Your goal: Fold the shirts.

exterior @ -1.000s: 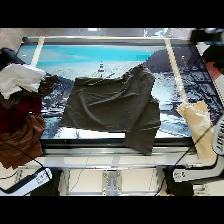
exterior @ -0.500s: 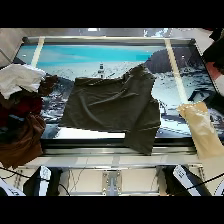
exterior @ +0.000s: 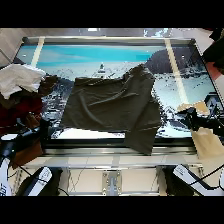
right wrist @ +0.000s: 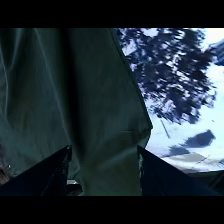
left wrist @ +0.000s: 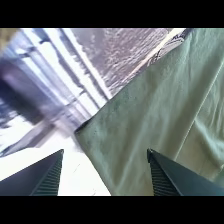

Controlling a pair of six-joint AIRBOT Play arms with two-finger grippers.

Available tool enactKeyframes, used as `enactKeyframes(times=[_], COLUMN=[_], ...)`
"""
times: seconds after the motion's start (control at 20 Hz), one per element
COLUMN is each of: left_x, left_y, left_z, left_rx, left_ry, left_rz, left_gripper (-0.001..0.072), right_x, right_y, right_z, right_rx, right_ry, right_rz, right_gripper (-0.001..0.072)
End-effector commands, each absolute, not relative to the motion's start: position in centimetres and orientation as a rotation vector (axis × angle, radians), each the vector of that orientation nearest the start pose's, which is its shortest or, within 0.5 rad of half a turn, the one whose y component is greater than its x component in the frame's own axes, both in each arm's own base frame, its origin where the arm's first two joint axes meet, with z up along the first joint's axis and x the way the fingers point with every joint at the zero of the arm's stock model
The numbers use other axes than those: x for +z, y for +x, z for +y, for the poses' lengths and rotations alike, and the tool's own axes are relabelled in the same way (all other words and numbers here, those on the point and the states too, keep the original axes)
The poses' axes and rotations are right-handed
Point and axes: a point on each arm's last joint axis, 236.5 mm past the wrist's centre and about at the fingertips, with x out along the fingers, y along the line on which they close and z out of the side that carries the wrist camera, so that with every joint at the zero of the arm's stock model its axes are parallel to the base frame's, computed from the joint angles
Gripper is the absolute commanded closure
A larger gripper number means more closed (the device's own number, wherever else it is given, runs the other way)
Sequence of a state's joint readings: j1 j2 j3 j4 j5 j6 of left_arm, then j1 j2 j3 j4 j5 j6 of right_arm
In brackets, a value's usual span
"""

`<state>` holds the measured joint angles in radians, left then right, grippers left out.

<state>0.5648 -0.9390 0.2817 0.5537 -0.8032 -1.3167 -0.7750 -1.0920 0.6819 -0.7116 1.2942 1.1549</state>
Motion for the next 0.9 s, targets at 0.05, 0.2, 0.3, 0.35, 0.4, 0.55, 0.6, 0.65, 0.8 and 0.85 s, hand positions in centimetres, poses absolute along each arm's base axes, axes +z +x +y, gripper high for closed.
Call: enactKeyframes(times=[0.05,0.2,0.3,0.35,0.4,0.55,0.6,0.65,0.8,0.85], left_x=[-10.9,-11.9,-12.4,-12.4,-12.3,-11.7,-11.5,-11.4,-11.3,-11.3], left_y=[29.1,30.1,30.8,31.0,31.3,32.0,32.2,32.3,32.3,32.3], left_z=[-1.5,-1.4,-1.5,-1.7,-1.8,-1.7,-1.6,-1.7,-2.0,-2.0], left_rx=[0.218,0.263,0.288,0.289,0.283,0.266,0.264,0.260,0.246,0.246], left_ry=[-1.213,-1.208,-1.213,-1.220,-1.210,-1.201,-1.200,-1.197,-1.200,-1.200], left_rz=[1.006,0.990,0.982,0.980,0.979,0.963,0.958,0.957,0.965,0.965], left_gripper=[0.0169,0.0235,0.0377,0.0591,0.0693,0.0696,0.0696,0.0696,0.0696,0.0696], right_x=[-0.3,-0.3,-1.0,-1.5,-2.2,-5.3,-6.3,-7.2,-9.2,-9.5], right_y=[29.9,29.8,29.6,29.1,28.2,24.4,23.8,23.6,25.0,25.9], right_z=[-3.8,-3.8,-4.4,-4.6,-4.6,-3.4,-2.6,-1.6,0.3,0.7], right_rx=[0.149,0.149,0.119,0.107,0.102,0.051,0.052,0.057,0.039,0.038], right_ry=[1.049,1.045,1.015,0.992,0.965,0.912,0.904,0.907,0.896,0.891], right_rz=[1.046,1.049,1.062,1.087,1.130,1.334,1.366,1.374,1.321,1.301], right_gripper=[0.0261,0.0261,0.0262,0.0262,0.0262,0.0263,0.0263,0.0263,0.0271,0.0340])
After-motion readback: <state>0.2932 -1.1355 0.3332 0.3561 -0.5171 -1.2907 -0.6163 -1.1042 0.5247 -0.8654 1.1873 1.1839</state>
